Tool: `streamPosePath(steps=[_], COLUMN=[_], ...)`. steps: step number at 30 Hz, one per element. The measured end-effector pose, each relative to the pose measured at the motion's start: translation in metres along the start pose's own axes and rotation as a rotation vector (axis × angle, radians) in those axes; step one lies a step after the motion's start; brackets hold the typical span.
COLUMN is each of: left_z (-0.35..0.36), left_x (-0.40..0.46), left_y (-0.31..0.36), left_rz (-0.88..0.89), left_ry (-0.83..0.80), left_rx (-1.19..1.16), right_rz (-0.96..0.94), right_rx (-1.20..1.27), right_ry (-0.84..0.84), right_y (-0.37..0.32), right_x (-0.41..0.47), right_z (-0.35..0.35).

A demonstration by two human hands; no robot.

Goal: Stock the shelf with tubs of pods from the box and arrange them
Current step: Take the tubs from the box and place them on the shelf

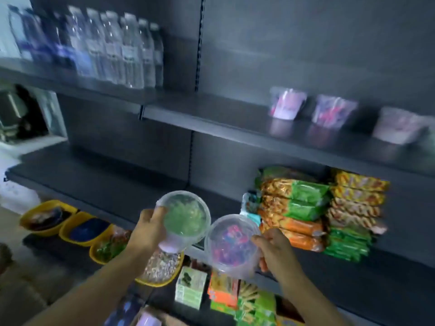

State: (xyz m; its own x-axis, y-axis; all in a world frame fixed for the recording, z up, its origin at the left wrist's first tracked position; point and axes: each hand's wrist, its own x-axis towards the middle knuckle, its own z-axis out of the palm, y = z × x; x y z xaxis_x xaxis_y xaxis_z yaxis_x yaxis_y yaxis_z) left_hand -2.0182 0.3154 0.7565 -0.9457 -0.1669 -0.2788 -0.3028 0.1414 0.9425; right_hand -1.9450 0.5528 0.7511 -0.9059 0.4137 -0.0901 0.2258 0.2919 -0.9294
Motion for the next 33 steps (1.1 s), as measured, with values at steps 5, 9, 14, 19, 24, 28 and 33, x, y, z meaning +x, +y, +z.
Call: streamPosePath(steps=[5, 9, 14, 19, 24, 28, 33], left_z=[-0.011, -0.022, -0.027, -0.025, -0.010, 0.010, 0.043], left_x=[-0.027, -0.035, -0.045, -0.034, -0.009, 0.011, 0.038], left_y=[0.100, 0.155, 0.212, 0.242, 0.256, 0.264, 0.271], left_rz=[0.120, 0.137, 0.205, 0.235, 0.240, 0.209, 0.159], left_ry=[-0.103, -0.155, -0.215, -0.189, -0.155, -0.127, -0.070], left_rx=[-0.134, -0.164, -0.234, -0.251, -0.247, -0.231, -0.240], right_rz=[-0.128, -0.175, -0.158, -0.091, -0.003, 0.078, 0.155], right_rx=[0.051, 0.124, 0.294, 0.405, 0.508, 0.539, 0.565], right_ry=[0.074, 0.130, 0.137, 0.176, 0.168, 0.148, 0.081], right_y=[-0.102, -0.159, -0.217, -0.254, -0.263, -0.255, -0.247], right_x=[-0.009, -0.008, 0.005, 0.043, 0.109, 0.161, 0.224], right_z=[-0.045, -0.066, -0.088, -0.093, -0.080, -0.075, -0.066])
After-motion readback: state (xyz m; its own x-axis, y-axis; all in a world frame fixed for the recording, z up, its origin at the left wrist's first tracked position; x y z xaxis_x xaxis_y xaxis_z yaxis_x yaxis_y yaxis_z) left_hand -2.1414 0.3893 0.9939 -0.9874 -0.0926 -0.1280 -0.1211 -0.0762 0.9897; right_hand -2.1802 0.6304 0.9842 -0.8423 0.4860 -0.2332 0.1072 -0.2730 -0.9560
